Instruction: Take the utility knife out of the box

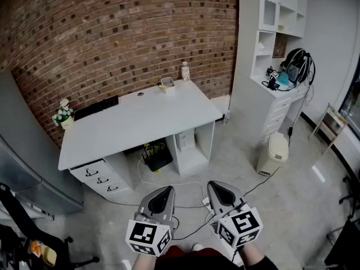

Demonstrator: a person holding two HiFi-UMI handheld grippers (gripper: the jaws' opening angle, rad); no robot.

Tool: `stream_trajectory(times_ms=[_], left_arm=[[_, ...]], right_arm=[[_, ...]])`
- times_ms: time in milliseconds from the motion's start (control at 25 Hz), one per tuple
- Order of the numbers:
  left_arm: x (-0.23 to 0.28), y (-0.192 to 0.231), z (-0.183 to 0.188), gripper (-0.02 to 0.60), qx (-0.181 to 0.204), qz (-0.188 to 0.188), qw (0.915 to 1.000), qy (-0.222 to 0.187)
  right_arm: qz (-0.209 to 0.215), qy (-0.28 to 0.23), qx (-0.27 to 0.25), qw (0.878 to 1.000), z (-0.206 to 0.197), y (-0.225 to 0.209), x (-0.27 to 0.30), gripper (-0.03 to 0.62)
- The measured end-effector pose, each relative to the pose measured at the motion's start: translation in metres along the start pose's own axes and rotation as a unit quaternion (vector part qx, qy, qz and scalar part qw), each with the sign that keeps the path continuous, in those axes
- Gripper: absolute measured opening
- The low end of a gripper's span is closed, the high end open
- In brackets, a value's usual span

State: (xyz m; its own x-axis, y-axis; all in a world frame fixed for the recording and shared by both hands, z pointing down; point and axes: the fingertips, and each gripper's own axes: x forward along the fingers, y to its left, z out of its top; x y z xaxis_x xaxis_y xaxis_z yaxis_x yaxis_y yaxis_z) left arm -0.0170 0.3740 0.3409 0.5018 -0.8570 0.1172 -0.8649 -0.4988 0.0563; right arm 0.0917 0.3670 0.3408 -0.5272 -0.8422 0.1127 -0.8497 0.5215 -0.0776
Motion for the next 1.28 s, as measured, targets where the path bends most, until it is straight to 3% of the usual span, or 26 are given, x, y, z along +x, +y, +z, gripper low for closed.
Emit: stream_trajectory(times_ms=[1280], left_arm=[[0.047,0.018,-0.005,0.003,-0.004,0.041,0.9991,-0.003]], right_arm=[[-0.02,0.018,-0.009,1.0,-0.01,-0.065,0.017,0.008]])
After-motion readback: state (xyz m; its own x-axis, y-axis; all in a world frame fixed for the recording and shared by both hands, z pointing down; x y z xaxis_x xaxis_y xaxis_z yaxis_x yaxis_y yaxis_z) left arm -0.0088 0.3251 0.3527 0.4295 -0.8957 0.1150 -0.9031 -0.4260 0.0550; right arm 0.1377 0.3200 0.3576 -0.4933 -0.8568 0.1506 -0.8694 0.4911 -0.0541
